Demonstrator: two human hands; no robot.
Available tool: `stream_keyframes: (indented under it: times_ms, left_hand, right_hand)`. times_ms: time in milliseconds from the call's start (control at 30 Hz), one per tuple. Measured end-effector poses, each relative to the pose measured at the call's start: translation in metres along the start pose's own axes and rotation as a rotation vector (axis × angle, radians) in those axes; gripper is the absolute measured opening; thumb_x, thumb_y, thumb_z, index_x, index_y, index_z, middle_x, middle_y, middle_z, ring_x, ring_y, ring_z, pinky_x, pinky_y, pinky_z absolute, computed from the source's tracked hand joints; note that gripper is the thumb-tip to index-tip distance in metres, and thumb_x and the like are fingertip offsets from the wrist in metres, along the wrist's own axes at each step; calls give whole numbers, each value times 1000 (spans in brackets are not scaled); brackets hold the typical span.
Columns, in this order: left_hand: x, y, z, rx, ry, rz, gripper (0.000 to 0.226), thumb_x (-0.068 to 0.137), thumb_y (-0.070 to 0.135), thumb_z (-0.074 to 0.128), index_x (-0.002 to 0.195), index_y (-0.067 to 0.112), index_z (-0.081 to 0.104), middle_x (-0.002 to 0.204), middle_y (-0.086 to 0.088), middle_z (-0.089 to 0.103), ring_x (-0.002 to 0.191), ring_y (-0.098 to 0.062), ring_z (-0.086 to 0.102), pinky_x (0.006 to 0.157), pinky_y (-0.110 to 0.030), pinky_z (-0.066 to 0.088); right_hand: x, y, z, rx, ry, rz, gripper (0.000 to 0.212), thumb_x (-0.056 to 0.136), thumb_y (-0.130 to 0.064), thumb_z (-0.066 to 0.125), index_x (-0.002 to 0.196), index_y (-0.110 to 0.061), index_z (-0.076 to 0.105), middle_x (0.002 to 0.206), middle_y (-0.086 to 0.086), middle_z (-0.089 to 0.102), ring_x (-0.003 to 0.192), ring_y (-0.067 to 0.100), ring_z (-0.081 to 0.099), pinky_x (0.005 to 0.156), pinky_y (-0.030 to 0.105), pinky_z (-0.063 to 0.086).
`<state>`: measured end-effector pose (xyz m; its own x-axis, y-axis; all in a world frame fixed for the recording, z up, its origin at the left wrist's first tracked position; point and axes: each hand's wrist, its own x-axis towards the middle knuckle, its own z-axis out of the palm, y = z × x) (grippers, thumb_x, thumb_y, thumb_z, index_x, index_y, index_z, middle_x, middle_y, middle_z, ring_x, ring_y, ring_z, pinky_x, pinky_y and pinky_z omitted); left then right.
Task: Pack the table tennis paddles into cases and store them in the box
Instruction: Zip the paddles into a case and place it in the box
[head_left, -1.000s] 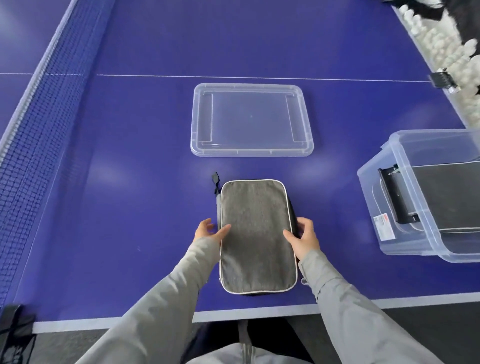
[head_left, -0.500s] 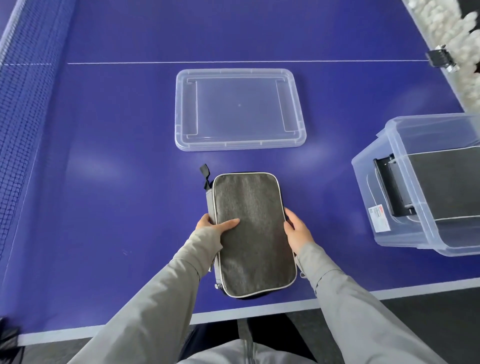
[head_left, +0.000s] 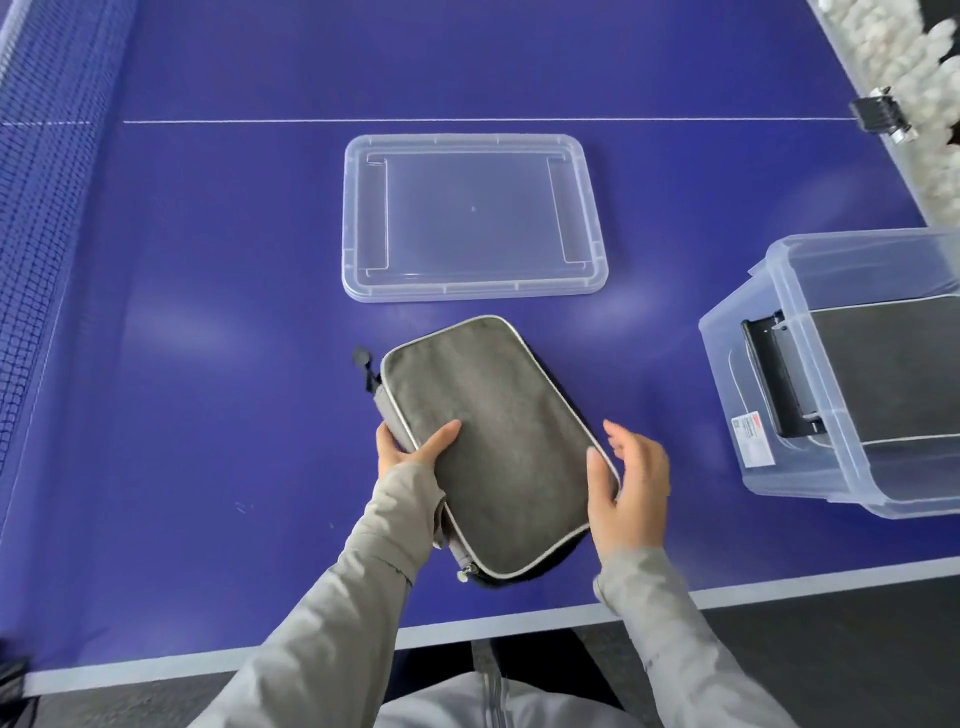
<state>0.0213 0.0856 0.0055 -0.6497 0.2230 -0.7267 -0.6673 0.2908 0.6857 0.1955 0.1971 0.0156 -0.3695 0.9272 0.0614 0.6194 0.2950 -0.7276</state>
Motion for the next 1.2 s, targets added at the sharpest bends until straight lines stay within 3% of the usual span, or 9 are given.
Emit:
stream_keyframes:
  times_ms: [100,233,367,633,767,900,1000,1100,1200]
  left_hand:
    - [-5,9,-2,-132,119,-70,73,66,37,80,126,29,38,109,0,57,91,-27,57,83,-55,48]
    - [-15,20,3,-314,265,-15,74,69,31,81,127,23,36,94,6,56,90,-20,58,70,-30,46]
    - [-23,29,8,-424,363,-13,78,68,27,82,130,22,34,107,-2,57,93,-22,58,83,-36,44]
    - [-24,38,-9,-485,429,61,73,66,22,83,125,20,40,95,6,58,80,-11,60,65,-24,45]
    - [-26,39,-22,-499,413,-12,68,64,27,83,116,27,40,94,5,59,81,-15,60,77,-40,49]
    - [-26,35,-42,-417,356,7,70,64,31,83,121,25,42,108,-2,61,89,-19,62,73,-37,52]
    - [-30,32,-55,-318,279,13,62,64,34,82,115,31,46,107,1,61,93,-24,62,87,-55,51]
    - [-36,30,-66,-183,174,27,57,63,41,81,109,35,48,111,-4,62,90,-32,62,85,-68,45]
    - [-38,33,-76,-104,105,91,61,64,39,81,114,33,48,113,-10,61,84,-35,59,74,-60,50]
  right_hand:
    - [-33,-11,-14,-25,101,-231,22,89,-36,55,96,-16,56,84,-4,49,78,12,46,75,35,39]
    - [-62,-28,-1,-39,-27,-377,29,86,-43,59,81,-14,56,70,-4,44,67,12,41,65,31,36]
    - [-62,-43,22,-143,-17,-336,38,78,-50,62,76,-12,58,69,-3,51,67,10,40,64,25,35]
    - [-51,-54,25,-292,-12,-692,23,84,-16,56,63,-10,62,55,0,53,48,22,51,47,32,43]
    - [-48,-56,16,-221,-30,-636,24,85,-16,55,62,-10,59,56,-1,51,50,18,50,46,25,38]
    - [-34,-45,5,-192,-14,-487,14,74,-8,66,62,-8,58,54,-1,52,48,17,49,51,21,35]
    - [-14,-36,2,-179,-28,-294,15,73,-4,71,64,-5,59,53,4,57,45,24,52,51,22,34]
    - [11,-32,-1,-97,-80,-67,12,79,-4,72,72,-5,62,57,7,64,54,31,61,54,26,40]
    - [23,-35,-1,27,-204,-30,16,83,-3,67,72,-12,60,56,1,63,53,22,63,55,24,46]
